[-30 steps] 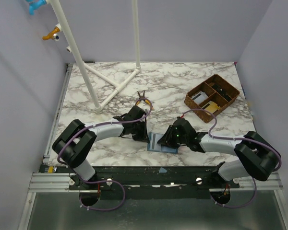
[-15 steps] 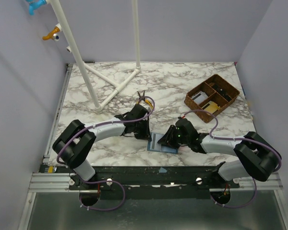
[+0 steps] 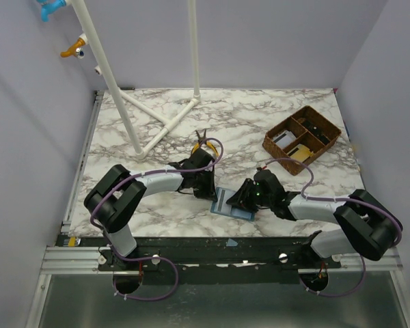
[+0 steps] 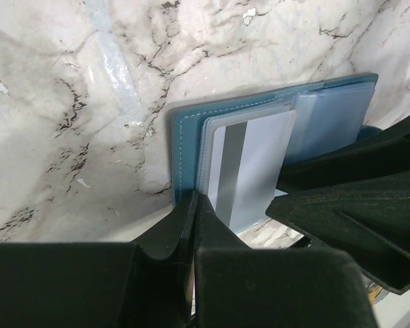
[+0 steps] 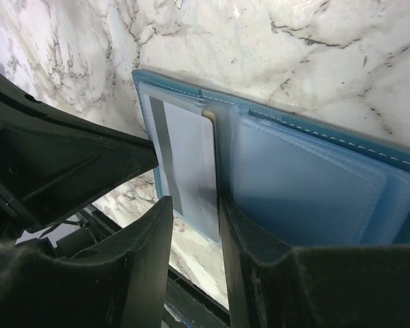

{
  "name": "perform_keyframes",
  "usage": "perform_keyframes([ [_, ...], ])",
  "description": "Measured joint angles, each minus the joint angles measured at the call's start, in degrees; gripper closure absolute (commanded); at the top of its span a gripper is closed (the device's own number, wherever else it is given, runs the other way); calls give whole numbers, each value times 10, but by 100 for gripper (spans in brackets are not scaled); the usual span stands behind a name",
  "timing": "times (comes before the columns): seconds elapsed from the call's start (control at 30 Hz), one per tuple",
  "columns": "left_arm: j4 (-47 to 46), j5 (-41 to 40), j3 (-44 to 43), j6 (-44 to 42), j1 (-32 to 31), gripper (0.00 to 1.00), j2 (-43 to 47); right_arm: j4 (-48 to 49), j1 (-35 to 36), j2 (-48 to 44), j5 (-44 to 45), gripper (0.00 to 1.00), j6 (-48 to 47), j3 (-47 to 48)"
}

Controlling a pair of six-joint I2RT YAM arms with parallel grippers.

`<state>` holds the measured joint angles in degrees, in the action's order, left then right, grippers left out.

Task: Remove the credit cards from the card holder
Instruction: Remove the credit card from the card holder.

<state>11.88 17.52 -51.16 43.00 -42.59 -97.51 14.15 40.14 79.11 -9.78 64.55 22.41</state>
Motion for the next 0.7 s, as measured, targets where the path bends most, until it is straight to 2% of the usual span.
perform_keyframes([
  [0.33, -11, 4, -5, 13, -3, 100, -10, 82, -28, -15, -22, 63, 28, -59],
  [0.6, -17, 6, -5, 20, -4, 100, -13, 48, -31, -23, -6, 64, 29, -48],
  [0.7, -16, 7, -6, 21, -4, 100, -14, 51, -31, -19, -5, 70, 27, -47],
])
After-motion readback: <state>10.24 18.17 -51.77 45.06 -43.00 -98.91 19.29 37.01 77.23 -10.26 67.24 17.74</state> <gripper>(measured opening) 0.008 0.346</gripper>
